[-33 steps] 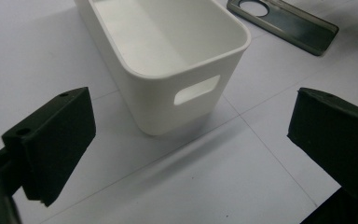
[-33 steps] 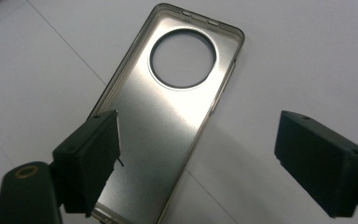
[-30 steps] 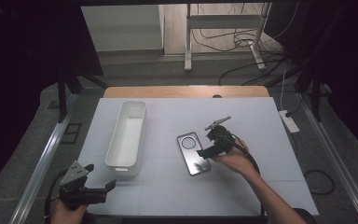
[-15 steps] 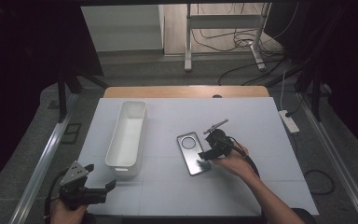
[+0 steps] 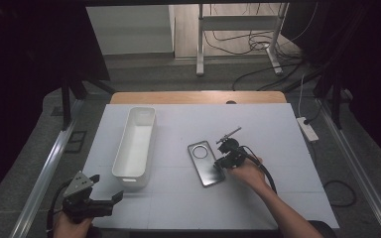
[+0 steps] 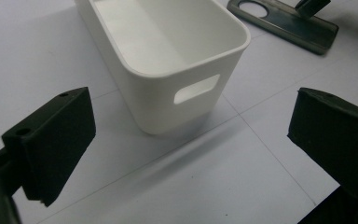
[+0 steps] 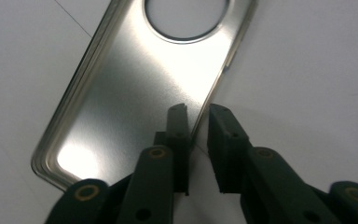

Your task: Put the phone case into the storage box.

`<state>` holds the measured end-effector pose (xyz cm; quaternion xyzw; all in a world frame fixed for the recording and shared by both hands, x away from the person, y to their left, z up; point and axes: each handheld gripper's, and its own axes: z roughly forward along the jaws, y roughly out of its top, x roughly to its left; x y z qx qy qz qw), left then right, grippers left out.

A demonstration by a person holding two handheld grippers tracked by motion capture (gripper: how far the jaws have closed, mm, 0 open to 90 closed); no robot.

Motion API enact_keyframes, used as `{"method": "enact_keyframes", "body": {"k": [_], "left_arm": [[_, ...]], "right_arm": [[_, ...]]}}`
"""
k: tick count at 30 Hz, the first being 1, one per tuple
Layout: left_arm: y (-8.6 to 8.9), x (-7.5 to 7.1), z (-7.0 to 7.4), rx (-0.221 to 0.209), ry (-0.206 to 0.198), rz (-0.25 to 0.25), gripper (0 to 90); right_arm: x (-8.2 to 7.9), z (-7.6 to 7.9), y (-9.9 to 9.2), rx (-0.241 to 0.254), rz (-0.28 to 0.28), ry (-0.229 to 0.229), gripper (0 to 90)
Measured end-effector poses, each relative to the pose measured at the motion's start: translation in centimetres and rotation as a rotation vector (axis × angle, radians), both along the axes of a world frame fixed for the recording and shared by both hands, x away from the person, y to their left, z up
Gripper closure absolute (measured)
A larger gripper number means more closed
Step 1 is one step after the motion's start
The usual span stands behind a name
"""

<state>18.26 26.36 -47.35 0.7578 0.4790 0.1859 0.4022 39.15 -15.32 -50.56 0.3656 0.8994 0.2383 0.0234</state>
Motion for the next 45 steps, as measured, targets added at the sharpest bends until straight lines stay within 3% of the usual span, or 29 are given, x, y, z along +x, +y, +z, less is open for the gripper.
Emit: {"method": "enact_keyframes", "body": {"k": [2,6,12,23,28,33,37,45], "left_arm": [[0.0,0.0,0.0,0.000,0.001,-0.001,1.5],[-0.1,0.0,0.0,-0.002,0.002,-0.009,1.5],[0.0,0.1,0.0,-0.006,0.004,-0.019,2.9],[-0.1,0.1,0.1,0.000,-0.005,-0.031,0.0],[-0.3,0.2,0.2,-0.039,-0.004,-0.042,0.0],[-1.3,0.5,0.7,-0.070,-0.001,-0.097,0.0],[-2.3,0.9,1.1,-0.044,-0.021,-0.121,0.0],[-3.7,2.3,1.4,-0.097,-0.021,-0.173,0.0]], "right_arm": [[0.1,0.0,-0.1,0.020,-0.016,0.026,88.2],[0.0,0.1,0.3,-0.023,0.001,0.006,88.8],[-0.2,0.2,0.2,-0.017,0.014,-0.013,88.9],[-1.2,2.0,-0.2,0.039,0.032,-0.076,88.9],[-1.6,3.2,-0.9,0.072,0.029,-0.106,88.8],[-1.9,4.3,-1.7,0.115,0.018,-0.135,88.8],[-2.3,4.9,-2.5,0.127,0.013,-0.141,88.8],[-3.1,5.7,-3.8,0.151,-0.009,-0.162,88.8]]}}
